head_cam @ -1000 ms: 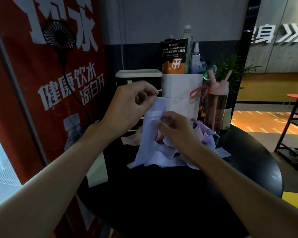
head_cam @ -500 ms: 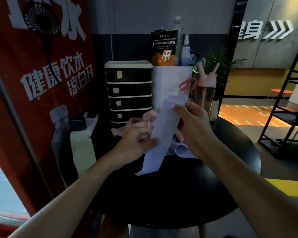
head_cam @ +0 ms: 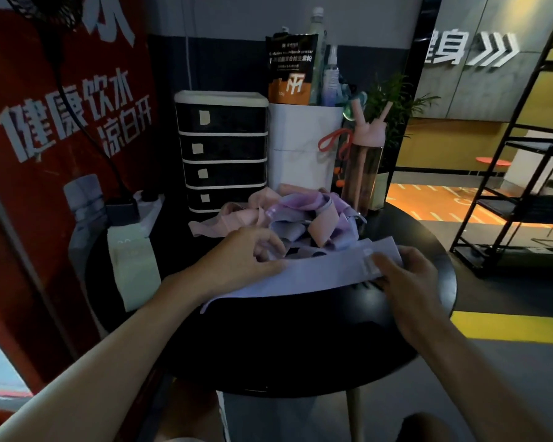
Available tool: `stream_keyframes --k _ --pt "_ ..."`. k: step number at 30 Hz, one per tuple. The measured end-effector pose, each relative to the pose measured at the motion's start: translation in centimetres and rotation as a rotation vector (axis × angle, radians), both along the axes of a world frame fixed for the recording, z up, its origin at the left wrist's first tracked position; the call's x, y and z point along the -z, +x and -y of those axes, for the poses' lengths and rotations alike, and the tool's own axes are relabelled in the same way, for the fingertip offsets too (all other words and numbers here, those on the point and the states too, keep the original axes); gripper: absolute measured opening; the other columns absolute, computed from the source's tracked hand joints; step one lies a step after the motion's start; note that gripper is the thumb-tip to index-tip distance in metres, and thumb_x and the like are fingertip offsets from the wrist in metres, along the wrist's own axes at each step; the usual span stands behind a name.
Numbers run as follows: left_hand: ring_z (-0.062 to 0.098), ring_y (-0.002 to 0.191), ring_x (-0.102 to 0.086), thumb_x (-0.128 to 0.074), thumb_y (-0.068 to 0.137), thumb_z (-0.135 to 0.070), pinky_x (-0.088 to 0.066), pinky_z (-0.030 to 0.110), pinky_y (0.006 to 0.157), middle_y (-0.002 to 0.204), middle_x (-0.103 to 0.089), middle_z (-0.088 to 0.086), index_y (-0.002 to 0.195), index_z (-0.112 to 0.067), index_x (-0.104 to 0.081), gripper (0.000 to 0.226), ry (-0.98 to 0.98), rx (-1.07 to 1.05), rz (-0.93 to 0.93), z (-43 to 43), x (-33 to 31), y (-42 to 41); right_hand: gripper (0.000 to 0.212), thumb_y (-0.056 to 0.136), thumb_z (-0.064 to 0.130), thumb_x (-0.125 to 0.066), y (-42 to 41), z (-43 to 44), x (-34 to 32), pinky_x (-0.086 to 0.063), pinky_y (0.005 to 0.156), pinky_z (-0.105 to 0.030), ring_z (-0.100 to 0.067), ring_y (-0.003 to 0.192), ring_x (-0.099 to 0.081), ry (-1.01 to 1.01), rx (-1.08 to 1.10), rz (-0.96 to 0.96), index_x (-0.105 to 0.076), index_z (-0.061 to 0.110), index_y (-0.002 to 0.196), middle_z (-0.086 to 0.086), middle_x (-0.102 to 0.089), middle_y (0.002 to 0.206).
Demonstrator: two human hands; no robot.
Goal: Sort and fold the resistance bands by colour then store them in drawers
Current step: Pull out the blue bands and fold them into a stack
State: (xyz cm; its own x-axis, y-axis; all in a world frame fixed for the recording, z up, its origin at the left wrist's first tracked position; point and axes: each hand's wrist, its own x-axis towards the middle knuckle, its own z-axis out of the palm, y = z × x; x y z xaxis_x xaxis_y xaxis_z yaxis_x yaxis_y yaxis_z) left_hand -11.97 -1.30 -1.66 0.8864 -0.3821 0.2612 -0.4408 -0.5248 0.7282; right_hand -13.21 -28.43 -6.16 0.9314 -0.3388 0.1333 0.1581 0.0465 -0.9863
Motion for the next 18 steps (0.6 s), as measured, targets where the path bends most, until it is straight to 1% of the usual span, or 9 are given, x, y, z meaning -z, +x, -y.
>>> stream_keyframes --k 1,3,6,8,11,15,16,17,18 --pt "0.002 0.047 -0.046 -0.073 0.089 -0.024 -0.034 0.017 0.051 0.053 -0.058 -0.008 0.096 -0.017 -0.067 0.012 0.059 -0.003 -0.006 -0.3 0.2 0.1 0.024 0.085 0.015 -0.073 -0.4 0.5 0.4 -0.055 0.073 -0.036 -0.029 0.096 -0.068 -0.057 0.034 -0.006 -0.063 0.014 0.107 -0.012 -0.068 0.106" --pt "0.009 0.046 -0.041 -0.073 0.088 -0.029 -0.030 0.023 0.049 0.052 -0.055 -0.001 0.091 -0.019 -0.067 0.012 0.115 -0.001 -0.050 -0.8 0.8 0.2 0.022 0.085 0.010 -0.073 -1.2 1.2 1.1 -0.053 0.073 -0.033 -0.025 0.095 -0.067 -0.218 0.085 -0.025 -0.061 0.016 0.103 -0.009 -0.067 0.102" --pt "0.007 0.043 -0.040 -0.073 0.088 -0.032 -0.031 0.023 0.048 0.049 -0.054 -0.006 0.084 -0.019 -0.067 0.015 0.172 -0.004 -0.075 -0.8 2.0 0.3 0.028 0.088 0.005 -0.069 -2.6 1.3 1.7 -0.051 0.070 -0.028 -0.017 0.090 -0.065 -0.432 0.098 -0.033 -0.055 0.014 0.110 -0.003 -0.064 0.097" --pt "0.003 0.046 -0.046 -0.073 0.087 -0.038 -0.036 0.021 0.051 0.052 -0.057 -0.010 0.082 -0.022 -0.067 0.017 0.262 -0.036 -0.055 -0.8 2.8 0.4 0.030 0.091 0.005 -0.065 -3.4 1.2 1.9 -0.049 0.062 -0.027 -0.012 0.081 -0.063 -0.481 0.093 -0.044 -0.050 0.016 0.114 0.003 -0.061 0.090" --pt "0.006 0.059 -0.056 -0.072 0.086 -0.046 -0.042 0.027 0.057 0.064 -0.061 -0.008 0.083 -0.029 -0.066 0.018 0.382 -0.071 -0.036 -0.9 3.8 0.6 0.033 0.092 0.008 -0.063 -3.9 1.1 2.2 -0.044 0.056 -0.024 -0.009 0.073 -0.058 -0.549 0.125 -0.057 -0.045 0.022 0.117 0.003 -0.058 0.088" --pt "0.007 0.070 -0.058 -0.068 0.088 -0.048 -0.041 0.029 0.059 0.075 -0.063 -0.008 0.084 -0.029 -0.064 0.020 0.457 -0.114 0.026 -0.9 4.1 0.0 0.032 0.093 0.007 -0.060 -3.7 1.5 2.6 -0.040 0.051 -0.015 -0.009 0.068 -0.053 -0.625 0.125 -0.090 -0.045 0.020 0.119 0.000 -0.055 0.082" --pt "0.007 0.072 -0.059 -0.066 0.089 -0.050 -0.040 0.029 0.060 0.077 -0.063 -0.010 0.085 -0.029 -0.064 0.021 0.501 -0.135 0.074 -0.8 4.1 -0.2 0.032 0.093 0.007 -0.059 -3.7 1.6 2.6 -0.042 0.052 -0.013 -0.010 0.070 -0.054 -0.648 0.105 -0.103 -0.046 0.018 0.119 -0.001 -0.055 0.083" --pt "0.008 0.077 -0.058 -0.063 0.090 -0.052 -0.039 0.029 0.064 0.080 -0.061 -0.011 0.088 -0.030 -0.063 0.022 0.558 -0.154 0.137 -0.8 4.2 -0.3 0.032 0.092 0.008 -0.060 -3.6 1.7 2.5 -0.046 0.059 -0.015 -0.013 0.075 -0.055 -0.697 0.094 -0.116 -0.047 0.016 0.120 -0.001 -0.056 0.088" --pt "0.009 0.085 -0.057 -0.060 0.090 -0.054 -0.039 0.030 0.070 0.086 -0.058 -0.013 0.092 -0.032 -0.063 0.022 0.610 -0.167 0.215 -0.6 4.4 -0.4 0.035 0.090 0.011 -0.063 -3.6 1.9 2.5 -0.050 0.071 -0.023 -0.018 0.084 -0.056 -0.789 0.109 -0.124 -0.050 0.016 0.122 -0.002 -0.056 0.098"
